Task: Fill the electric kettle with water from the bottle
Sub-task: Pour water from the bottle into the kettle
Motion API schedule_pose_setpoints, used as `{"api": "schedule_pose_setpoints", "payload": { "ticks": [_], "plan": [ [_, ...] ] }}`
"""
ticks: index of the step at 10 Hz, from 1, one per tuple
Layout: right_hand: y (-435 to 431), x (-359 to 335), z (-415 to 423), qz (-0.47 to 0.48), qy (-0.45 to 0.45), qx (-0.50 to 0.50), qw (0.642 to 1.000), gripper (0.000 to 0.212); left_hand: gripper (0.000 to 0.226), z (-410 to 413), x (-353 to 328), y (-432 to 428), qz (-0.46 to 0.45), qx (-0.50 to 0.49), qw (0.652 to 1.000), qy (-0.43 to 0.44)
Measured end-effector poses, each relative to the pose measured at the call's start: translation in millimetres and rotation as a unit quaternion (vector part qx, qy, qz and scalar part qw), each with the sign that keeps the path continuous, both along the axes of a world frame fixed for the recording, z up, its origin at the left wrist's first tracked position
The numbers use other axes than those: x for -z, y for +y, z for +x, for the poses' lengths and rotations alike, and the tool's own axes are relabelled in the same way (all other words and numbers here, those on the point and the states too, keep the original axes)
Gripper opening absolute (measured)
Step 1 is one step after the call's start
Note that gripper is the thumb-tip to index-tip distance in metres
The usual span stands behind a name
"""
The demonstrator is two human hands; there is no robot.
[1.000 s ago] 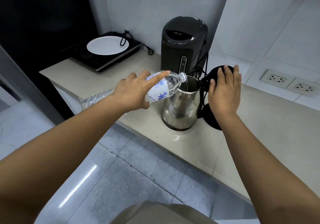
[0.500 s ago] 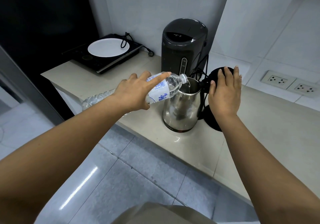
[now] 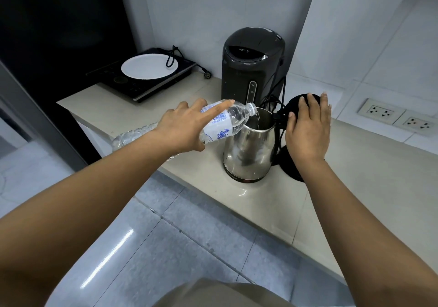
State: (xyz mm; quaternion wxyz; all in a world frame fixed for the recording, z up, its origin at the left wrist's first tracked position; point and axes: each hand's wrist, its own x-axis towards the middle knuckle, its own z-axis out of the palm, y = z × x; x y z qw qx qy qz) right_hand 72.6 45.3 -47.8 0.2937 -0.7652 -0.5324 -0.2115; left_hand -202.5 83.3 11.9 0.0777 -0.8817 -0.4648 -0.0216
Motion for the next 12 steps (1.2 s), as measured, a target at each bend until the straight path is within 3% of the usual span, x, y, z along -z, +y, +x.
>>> {"api": "schedule_pose_setpoints", "payload": {
  "ticks": [12],
  "plan": [
    [4.2, 4.1, 1.7, 0.014, -0.004, 0.006, 1.000, 0.048, 0.121, 0.8, -2.4, 3.0, 0.002, -0.002, 1.000, 0.005]
  ]
}}
